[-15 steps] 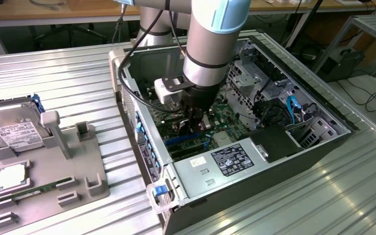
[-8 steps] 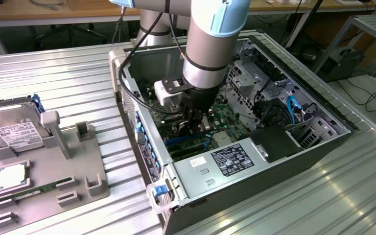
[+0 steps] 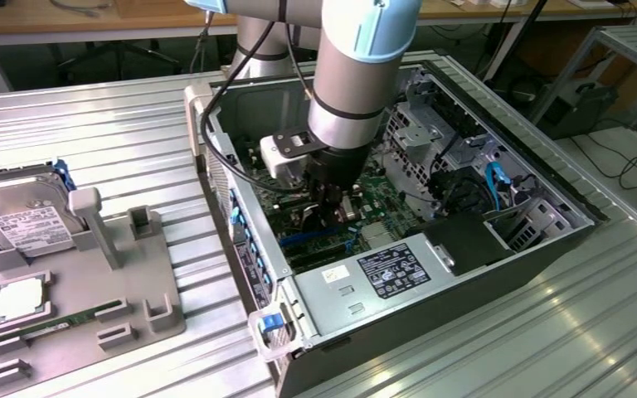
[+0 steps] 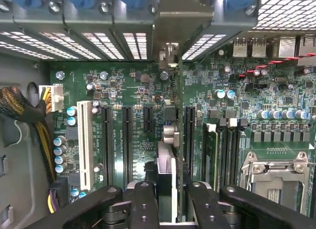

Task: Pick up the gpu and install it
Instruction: 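Insert the gpu into the slot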

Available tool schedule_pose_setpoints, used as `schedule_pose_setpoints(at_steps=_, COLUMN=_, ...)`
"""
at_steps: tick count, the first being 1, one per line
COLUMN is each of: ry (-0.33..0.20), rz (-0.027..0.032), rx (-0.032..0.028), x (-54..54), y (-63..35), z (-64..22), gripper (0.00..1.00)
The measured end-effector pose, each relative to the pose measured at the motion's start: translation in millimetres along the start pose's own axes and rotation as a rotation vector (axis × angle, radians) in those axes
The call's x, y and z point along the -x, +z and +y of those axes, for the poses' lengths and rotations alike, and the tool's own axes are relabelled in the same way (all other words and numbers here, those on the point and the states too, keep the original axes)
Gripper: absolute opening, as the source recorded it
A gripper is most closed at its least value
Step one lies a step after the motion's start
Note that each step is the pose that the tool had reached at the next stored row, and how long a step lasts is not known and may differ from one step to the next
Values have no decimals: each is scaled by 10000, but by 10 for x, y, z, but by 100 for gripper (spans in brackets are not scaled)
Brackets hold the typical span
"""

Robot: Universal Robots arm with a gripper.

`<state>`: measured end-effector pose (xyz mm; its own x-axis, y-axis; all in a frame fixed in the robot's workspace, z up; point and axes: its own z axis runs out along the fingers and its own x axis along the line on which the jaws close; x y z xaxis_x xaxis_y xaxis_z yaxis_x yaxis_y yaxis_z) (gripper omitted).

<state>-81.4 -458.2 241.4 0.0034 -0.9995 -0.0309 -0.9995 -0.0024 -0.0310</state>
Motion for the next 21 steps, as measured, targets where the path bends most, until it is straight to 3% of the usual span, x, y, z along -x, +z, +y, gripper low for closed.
schedule_pose_setpoints(at_steps=21, ry=1, rz=9, rx=20, x=-7, y=178, z=9, gripper=28)
